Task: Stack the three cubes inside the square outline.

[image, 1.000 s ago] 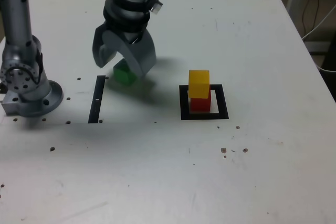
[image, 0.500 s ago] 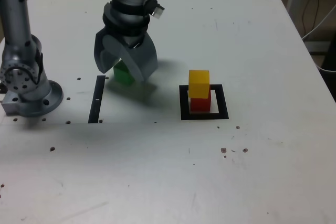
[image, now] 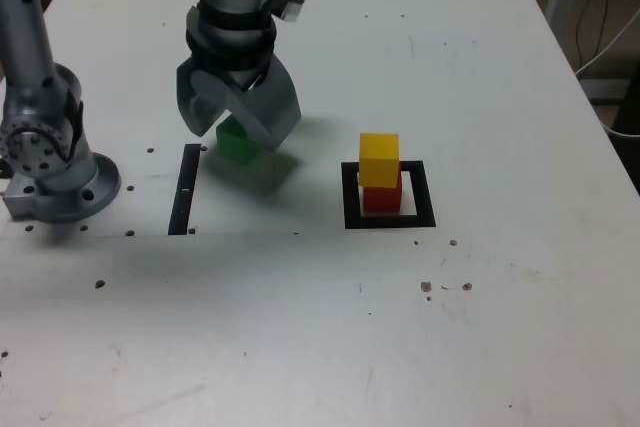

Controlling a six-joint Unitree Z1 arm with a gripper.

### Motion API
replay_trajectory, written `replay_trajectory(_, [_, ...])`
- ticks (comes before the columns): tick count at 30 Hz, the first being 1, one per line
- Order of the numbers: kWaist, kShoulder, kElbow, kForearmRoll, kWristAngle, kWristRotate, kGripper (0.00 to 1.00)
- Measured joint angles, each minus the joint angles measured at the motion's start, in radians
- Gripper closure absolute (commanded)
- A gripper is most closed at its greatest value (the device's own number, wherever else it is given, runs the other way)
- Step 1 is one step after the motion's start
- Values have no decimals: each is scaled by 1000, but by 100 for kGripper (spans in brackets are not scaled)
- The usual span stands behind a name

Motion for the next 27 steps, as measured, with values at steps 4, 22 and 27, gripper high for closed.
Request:
replay_trajectory(4, [0, 7, 11, -28, 23, -30, 5])
replay_trajectory(22, [-44, 21, 51, -8, 40, -35, 14])
replay_trajectory(27, [-45, 21, 52, -24, 39, -35, 20])
